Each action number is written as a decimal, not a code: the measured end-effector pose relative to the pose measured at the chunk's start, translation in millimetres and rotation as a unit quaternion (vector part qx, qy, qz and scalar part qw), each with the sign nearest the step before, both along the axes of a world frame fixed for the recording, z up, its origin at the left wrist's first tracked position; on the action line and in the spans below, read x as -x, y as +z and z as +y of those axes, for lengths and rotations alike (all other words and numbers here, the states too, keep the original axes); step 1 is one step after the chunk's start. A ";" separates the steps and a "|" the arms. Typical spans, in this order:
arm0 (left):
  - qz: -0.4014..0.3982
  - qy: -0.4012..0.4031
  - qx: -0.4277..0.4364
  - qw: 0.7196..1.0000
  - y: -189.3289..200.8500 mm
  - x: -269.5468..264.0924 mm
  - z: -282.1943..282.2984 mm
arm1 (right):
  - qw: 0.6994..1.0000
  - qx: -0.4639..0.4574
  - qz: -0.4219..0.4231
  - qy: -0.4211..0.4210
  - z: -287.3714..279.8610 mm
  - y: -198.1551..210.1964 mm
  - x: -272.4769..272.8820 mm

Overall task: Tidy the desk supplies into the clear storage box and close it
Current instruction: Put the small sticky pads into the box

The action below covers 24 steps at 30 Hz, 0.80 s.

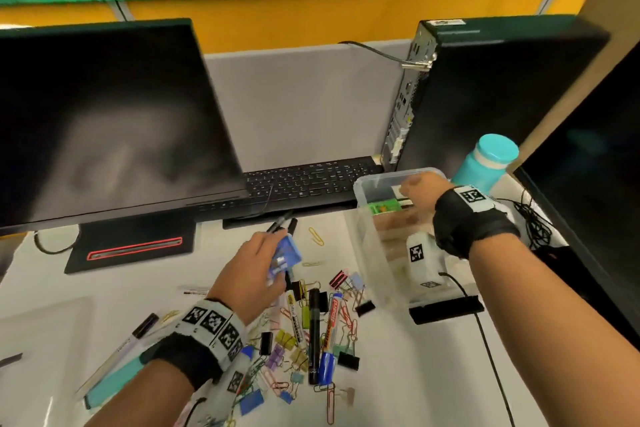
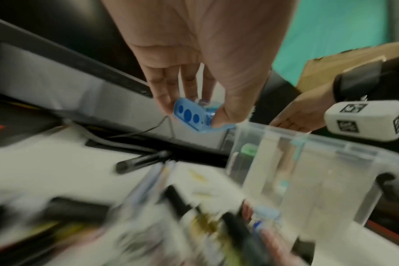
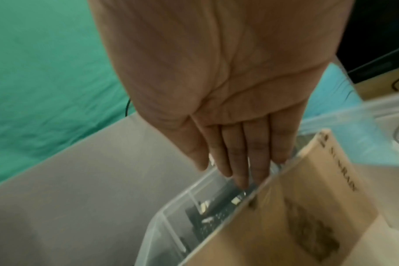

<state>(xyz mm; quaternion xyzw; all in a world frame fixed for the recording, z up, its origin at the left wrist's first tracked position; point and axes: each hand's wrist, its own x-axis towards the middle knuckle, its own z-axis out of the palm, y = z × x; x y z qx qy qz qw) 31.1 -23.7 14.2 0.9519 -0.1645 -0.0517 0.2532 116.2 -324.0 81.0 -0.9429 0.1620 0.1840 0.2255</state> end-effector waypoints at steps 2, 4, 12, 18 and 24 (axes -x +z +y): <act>-0.018 -0.016 0.027 0.999 20.3 -13.9 -34.9 | 0.996 -0.080 -0.034 0.003 -13.6 2.8 3.4; -0.041 -0.034 0.054 0.997 37.8 -31.7 -73.6 | 0.984 -0.168 -0.060 -0.006 -19.1 7.3 5.1; -0.017 -0.072 0.126 0.989 57.3 -74.1 -175.8 | 0.984 -0.153 -0.086 0.015 -33.0 32.3 5.2; 0.055 -0.052 -0.051 0.996 12.3 -65.3 -158.2 | 0.996 0.074 -0.033 0.038 -45.1 19.3 -2.0; 0.050 -0.042 -0.004 0.998 -8.5 -55.7 -155.6 | 0.995 0.102 -0.015 -0.007 -36.6 0.4 -8.0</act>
